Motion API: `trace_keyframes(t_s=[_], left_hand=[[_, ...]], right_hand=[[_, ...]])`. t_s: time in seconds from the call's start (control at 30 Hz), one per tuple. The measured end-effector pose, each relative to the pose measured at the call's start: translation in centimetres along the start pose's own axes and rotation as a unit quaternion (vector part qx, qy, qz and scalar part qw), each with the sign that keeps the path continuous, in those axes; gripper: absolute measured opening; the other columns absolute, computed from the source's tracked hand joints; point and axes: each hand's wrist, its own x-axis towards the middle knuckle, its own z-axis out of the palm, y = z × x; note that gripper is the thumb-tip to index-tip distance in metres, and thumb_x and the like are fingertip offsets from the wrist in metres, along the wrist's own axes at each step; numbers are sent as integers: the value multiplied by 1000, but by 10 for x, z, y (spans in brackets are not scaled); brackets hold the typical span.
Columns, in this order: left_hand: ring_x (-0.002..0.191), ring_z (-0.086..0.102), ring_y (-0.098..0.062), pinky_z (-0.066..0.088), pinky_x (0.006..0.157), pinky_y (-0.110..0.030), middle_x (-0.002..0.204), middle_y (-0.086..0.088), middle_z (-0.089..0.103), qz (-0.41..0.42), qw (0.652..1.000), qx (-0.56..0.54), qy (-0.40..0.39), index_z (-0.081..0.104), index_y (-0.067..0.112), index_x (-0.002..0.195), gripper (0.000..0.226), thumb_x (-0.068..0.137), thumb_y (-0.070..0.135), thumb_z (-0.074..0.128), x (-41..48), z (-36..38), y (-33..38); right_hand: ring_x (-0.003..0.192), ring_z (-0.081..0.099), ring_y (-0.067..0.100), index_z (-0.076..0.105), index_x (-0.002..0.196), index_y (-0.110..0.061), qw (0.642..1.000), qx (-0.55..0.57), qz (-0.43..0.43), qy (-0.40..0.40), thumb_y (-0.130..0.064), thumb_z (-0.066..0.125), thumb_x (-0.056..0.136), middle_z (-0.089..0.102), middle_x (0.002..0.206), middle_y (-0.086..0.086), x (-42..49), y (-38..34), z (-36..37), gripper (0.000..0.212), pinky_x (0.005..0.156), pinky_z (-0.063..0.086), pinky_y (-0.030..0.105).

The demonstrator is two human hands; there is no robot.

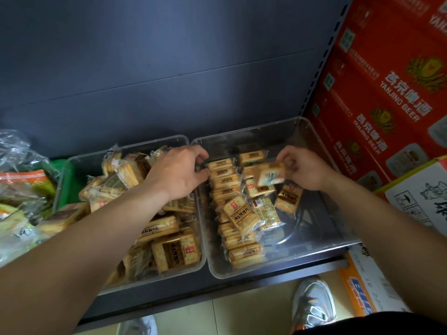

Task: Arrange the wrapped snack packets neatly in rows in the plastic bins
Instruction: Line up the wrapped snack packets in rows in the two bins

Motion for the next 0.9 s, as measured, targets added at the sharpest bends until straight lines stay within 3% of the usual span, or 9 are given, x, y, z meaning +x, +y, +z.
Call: trace_keyframes(t_s=[0.1, 0.23, 0.43, 0.53, 0.7, 0.9], left_hand=[[111, 62, -12, 48, 98, -34, 126, 9, 66, -5, 1000, -4, -5, 58, 27, 134, 41, 96, 38, 67, -1, 0, 0], [109, 62, -12, 49, 97, -34, 123, 9, 66, -9, 1000, -10, -8, 59, 27, 132, 39, 96, 38, 66, -1, 1, -2], [107, 61, -12, 51, 96, -35, 122, 9, 66, -7, 1000, -4, -11, 60, 27, 130, 37, 96, 38, 67, -1, 2, -5], [105, 62, -12, 53, 97, -37, 120, 9, 66, -10, 1000, -7, -12, 61, 27, 130, 37, 95, 39, 67, -1, 3, -5], [106, 62, -12, 52, 97, -37, 122, 8, 66, -7, 1000, -6, -16, 60, 26, 131, 37, 96, 38, 67, -2, 2, -4], [105, 60, -11, 50, 96, -34, 123, 8, 65, -4, 1000, -2, -20, 60, 25, 131, 38, 96, 38, 66, -2, 1, -3]], right_hand=[[86, 64, 15, 56, 97, -23, 996, -89, -6, 22, -3, 70, 90, 65, 89, -8, 0, 7, 19, 26, 71, 48, 25], [100, 57, 14, 57, 114, -18, 991, -84, -18, 107, -3, 67, 91, 60, 108, -4, 2, 9, 28, 29, 87, 50, 34], [92, 61, 9, 45, 108, -26, 999, -30, 0, 13, -10, 68, 93, 61, 106, -6, 13, 20, 35, 32, 69, 43, 22], [93, 64, 5, 47, 113, -28, 1000, 3, 4, -28, -13, 71, 92, 65, 107, -9, 17, 16, 36, 36, 72, 47, 23], [92, 68, 10, 47, 119, -30, 998, -15, 23, -63, -29, 69, 95, 67, 105, -8, 19, 13, 34, 32, 85, 56, 38], [84, 65, 5, 38, 112, -30, 993, -89, -27, -67, -31, 63, 99, 64, 100, -8, 16, 17, 34, 29, 70, 51, 29]])
